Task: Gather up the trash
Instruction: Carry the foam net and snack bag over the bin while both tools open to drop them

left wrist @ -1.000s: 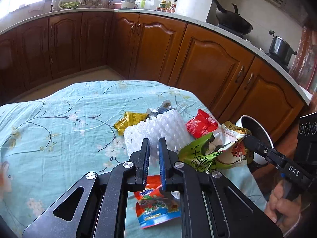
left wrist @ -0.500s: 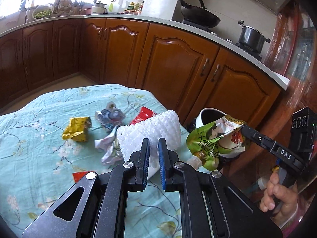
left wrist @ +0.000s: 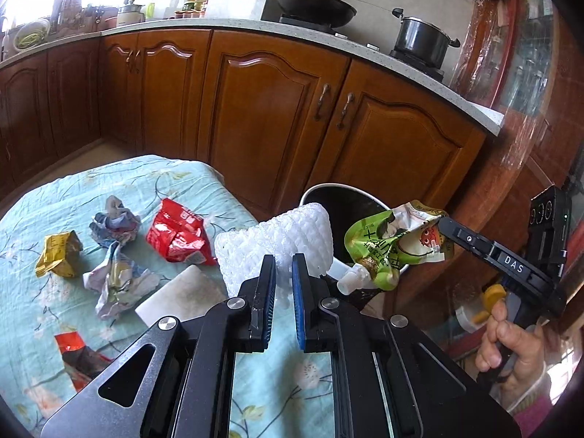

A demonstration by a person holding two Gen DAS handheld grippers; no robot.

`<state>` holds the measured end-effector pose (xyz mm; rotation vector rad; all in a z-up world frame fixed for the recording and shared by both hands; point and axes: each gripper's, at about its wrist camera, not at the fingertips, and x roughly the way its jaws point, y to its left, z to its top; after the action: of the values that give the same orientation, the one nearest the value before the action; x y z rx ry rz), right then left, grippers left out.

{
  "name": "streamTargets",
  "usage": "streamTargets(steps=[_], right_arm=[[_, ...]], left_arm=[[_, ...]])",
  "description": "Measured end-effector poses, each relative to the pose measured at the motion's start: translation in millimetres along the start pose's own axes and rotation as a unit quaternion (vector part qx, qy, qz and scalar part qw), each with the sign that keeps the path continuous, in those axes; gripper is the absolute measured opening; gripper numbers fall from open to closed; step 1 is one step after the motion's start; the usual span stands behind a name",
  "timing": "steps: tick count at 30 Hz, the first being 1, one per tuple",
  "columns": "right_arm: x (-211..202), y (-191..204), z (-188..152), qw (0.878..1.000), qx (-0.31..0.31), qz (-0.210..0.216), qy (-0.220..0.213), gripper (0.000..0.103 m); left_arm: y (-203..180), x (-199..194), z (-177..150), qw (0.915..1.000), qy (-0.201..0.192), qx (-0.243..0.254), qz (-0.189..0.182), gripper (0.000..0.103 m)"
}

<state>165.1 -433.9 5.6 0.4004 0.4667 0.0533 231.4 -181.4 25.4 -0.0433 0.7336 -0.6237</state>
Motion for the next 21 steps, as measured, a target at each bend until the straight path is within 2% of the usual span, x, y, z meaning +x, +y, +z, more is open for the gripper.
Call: streamTargets(steps=[10,21], right_arm=[[2,-39,12,0.999,0.012,-0.042,-0.005,0.017],[17,-62,17,0.996,0.006,-0.094,0.007,0.017]], left_arm=[[-36,42,18,0.9989,0.03,0.018,-0.031,0.008],[-66,90,30,0.9967,0.06,0.041,-0.036,0.008]])
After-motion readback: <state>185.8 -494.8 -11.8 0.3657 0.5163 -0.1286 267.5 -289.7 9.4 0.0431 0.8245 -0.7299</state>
